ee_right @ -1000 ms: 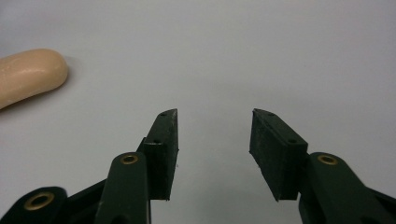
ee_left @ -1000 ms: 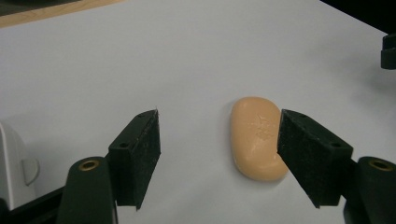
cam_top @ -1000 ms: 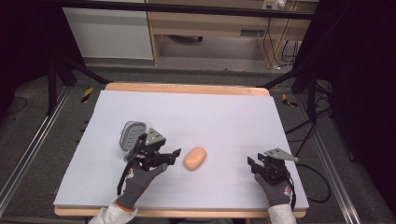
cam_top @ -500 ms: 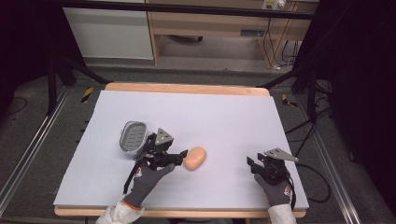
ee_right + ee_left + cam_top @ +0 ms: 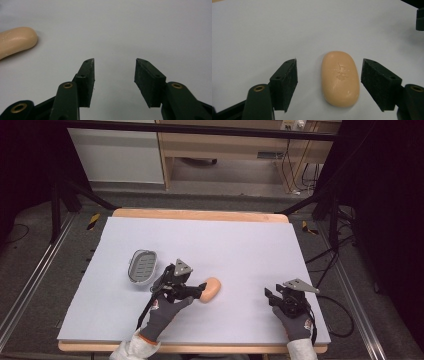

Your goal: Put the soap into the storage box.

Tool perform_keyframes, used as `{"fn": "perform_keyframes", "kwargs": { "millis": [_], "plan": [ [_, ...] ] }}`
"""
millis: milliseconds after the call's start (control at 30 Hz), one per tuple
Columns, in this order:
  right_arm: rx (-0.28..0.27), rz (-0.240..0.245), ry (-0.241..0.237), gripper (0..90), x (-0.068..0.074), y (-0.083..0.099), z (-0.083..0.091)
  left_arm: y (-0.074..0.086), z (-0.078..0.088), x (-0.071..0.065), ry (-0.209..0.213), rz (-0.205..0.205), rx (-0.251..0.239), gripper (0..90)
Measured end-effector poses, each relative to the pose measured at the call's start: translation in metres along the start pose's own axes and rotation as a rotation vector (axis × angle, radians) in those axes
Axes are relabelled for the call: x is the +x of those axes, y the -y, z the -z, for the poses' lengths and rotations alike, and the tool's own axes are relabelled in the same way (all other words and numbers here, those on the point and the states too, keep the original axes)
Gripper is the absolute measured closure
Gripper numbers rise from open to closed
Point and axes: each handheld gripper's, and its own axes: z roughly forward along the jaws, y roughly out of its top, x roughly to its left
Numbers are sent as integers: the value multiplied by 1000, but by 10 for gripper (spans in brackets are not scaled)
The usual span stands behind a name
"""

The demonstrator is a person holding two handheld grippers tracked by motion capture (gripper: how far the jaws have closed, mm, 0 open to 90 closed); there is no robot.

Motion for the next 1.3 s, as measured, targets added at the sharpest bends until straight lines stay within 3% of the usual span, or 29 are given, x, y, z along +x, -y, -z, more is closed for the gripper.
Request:
{"fn": "perform_keyframes", "kwargs": {
  "millis": [833, 1300],
  "plan": [
    [6, 5, 5, 505, 0, 0, -1, -1, -30, -16, 26, -37, 65, 273],
    [6, 7, -2, 503, 0, 0, -1, 0, -45, -21, 17, -66, 116, 264]
  ]
}}
